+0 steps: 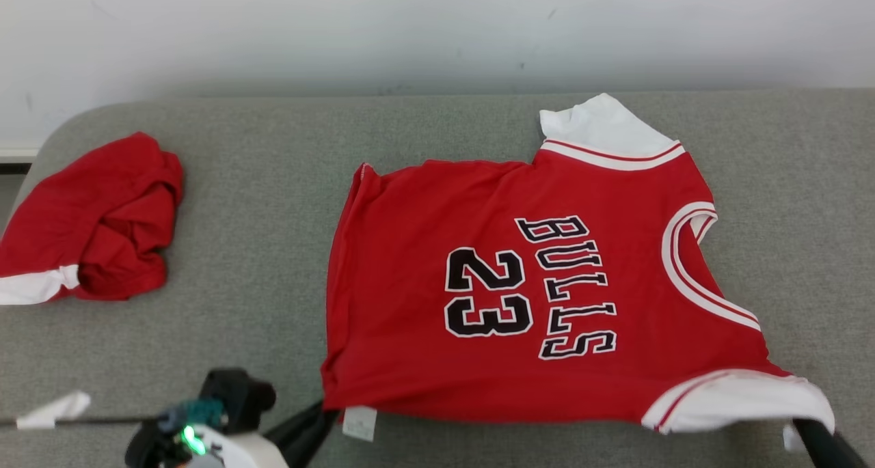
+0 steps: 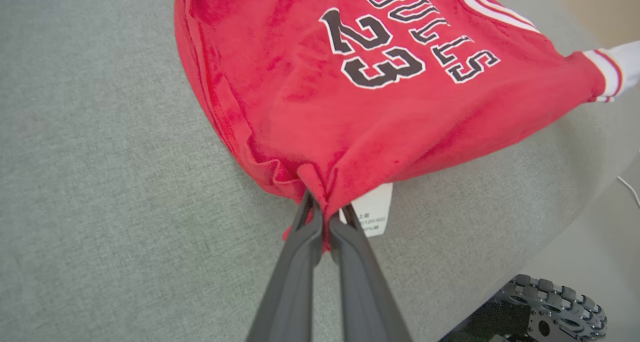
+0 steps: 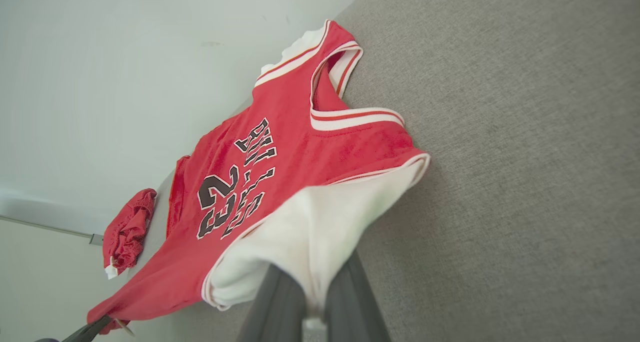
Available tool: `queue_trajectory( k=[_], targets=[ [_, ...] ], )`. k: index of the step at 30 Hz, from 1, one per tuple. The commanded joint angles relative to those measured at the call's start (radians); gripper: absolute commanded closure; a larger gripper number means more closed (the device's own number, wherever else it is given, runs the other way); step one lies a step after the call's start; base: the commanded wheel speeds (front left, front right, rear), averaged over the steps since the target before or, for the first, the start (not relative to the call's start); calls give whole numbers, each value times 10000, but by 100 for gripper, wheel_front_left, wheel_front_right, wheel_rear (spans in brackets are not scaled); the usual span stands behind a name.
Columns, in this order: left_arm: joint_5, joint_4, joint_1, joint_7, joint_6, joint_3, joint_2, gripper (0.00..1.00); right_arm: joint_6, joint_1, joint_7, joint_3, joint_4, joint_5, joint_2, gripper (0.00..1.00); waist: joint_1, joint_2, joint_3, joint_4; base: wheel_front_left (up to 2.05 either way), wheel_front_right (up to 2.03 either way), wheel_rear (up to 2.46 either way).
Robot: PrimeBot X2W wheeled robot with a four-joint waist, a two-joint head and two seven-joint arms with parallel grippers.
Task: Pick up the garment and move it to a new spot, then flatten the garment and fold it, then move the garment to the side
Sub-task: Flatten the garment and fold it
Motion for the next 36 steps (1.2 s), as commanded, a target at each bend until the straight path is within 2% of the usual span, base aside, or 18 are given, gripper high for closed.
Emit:
queue_trajectory(
  k=[1, 3, 6, 9, 13, 16, 17, 18, 19, 20, 22, 25, 27, 32, 34, 36],
  targets=[
    [-115, -32, -279, 211, -80, 63, 150, 100, 4, -354, 150, -56, 47, -232, -38, 100, 3, 0, 67, 9, 0, 0, 0],
    [-763, -19, -1147, 1171, -446, 129, 174, 100, 4, -1327, 965, -84, 347, -719, -32, 100, 3, 0, 263, 40, 0, 0, 0],
    [-1008, 161, -1798, 1772, -707, 126, 293, 100, 4, -2092, 1432, -178, 629, -1104, -40, 100, 3, 0, 417, 56, 0, 0, 0],
    [-1640, 646, -2721, 2520, -1012, 133, 48, 100, 4, -3175, 2085, -315, 1185, -1641, -35, 100, 3, 0, 713, 136, 0, 0, 0],
    [-1801, 1657, -4017, 3149, -1260, 14, -278, 100, 4, -4506, 2696, -210, 1848, -2590, -36, 100, 3, 0, 1117, 174, 0, 0, 0],
    [-1649, 2522, -4821, 3367, -1398, -100, -483, 100, 4, -5299, 2752, -74, 2353, -3106, -41, 100, 3, 0, 1342, 136, 0, 0, 0],
    [-1556, 2796, -5025, 3361, -1423, -136, -535, 97, 4, -5526, 2719, -14, 2520, -3232, -38, 96, 3, 0, 1401, 123, 0, 0, 0],
    [-1531, 3093, -5155, 3350, -1455, -184, -626, 78, 4, -5709, 2709, 68, 2682, -3299, -34, 65, 3, 0, 1435, 109, 0, 0, 0],
    [-1601, 3321, -5216, 3369, -1512, -241, -743, 57, 4, -5843, 2667, 154, 2792, -3421, -35, 22, 3, 0, 1448, 95, 0, 0, 0],
    [-1637, 3490, -5292, 3336, -1567, -262, -815, 0, 4, -5944, 2605, 228, 2859, -3557, -43, 0, 3, 0, 1450, 78, 0, 0, 0],
    [-1683, 3745, -5339, 3176, -1623, -224, -868, 0, 4, -6050, 2421, 328, 2910, -3697, -60, 0, 3, 0, 1392, 55, 0, 0, 0],
    [-1740, 3733, -5033, 2763, -1548, -45, -840, 0, 4, -5776, 1992, 512, 2509, -3834, -430, 0, 3, 0, 1231, 35, 0, 0, 0],
    [-1489, 3399, -4709, 2360, -1469, 88, -579, 0, 4, -5385, 1528, 877, 1917, -4132, -1071, 0, 3, 0, 1087, 3, 0, 0, 0],
    [-662, 1725, -3418, 1463, -809, 368, 221, 0, 2, -3694, 579, 2287, 462, -5318, -3100, 0, 3, 0, 932, -83, 0, 0, 0],
    [-439, 1035, -2914, 1294, -560, 307, 346, 0, 2, -3091, 368, 2696, 274, -5558, -3548, 0, 3, 0, 1007, -68, 0, 0, 0],
    [-217, 581, -2636, 1213, -447, 99, 406, 0, 2, -2782, 186, 2937, 317, -5698, -3734, 0, 3, 0, 1148, -38, 0, 0, 0]
  ],
)
